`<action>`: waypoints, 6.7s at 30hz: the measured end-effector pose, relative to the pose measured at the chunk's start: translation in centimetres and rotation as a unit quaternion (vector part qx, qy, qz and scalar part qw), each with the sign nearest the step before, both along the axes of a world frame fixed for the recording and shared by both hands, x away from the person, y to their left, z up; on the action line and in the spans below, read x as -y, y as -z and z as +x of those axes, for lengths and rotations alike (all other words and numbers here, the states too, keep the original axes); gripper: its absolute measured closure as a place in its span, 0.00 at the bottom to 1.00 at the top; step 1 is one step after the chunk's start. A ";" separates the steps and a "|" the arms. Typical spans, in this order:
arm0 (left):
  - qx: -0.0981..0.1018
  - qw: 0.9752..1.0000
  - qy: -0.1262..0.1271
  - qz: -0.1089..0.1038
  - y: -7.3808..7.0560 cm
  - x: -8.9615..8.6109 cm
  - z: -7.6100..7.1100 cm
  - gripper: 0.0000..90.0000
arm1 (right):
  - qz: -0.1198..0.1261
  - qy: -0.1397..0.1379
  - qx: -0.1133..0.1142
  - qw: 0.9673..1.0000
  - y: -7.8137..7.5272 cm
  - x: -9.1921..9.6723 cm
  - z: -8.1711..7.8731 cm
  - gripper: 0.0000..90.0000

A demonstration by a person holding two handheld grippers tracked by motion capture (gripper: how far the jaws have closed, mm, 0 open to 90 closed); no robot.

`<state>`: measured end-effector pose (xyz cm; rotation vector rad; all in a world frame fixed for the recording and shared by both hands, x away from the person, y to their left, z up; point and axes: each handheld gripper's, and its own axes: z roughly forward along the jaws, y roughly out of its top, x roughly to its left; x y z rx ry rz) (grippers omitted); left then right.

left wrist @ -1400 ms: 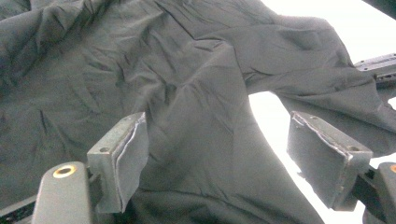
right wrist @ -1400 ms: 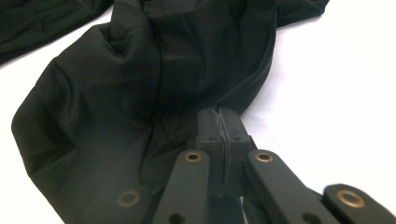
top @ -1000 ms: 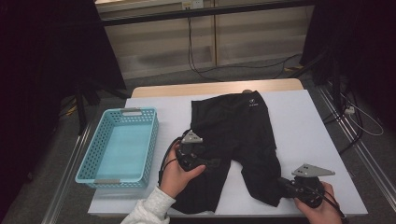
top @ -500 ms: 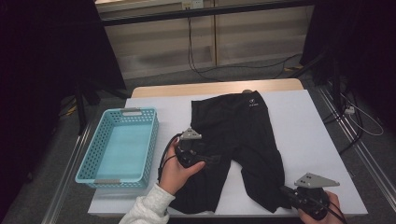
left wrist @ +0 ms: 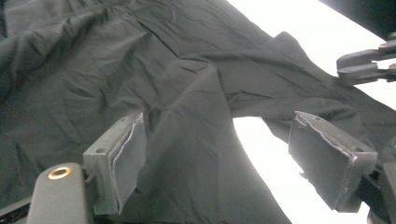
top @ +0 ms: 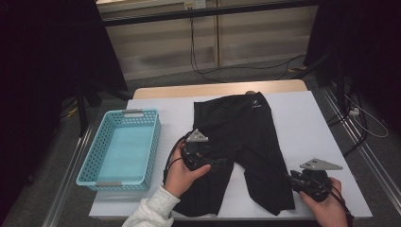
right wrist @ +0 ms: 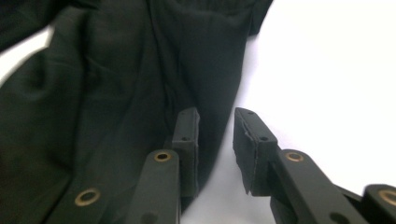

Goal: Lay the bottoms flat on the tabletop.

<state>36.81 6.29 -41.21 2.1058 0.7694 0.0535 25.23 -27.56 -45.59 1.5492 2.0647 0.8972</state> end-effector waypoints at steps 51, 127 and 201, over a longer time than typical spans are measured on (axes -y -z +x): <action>0.009 0.993 0.114 0.004 3.2 7.2 0.4 1.00 | 0.042 -0.025 0.028 0.998 -1.0 0.0 0.8 0.99; 0.021 0.984 0.167 0.057 4.5 8.6 -2.3 1.00 | 0.058 -0.009 0.024 0.998 -0.3 0.5 1.4 0.39; -0.031 0.992 0.121 0.019 4.3 5.1 -0.9 1.00 | 0.044 -0.060 0.011 0.997 -1.1 -1.5 0.3 0.70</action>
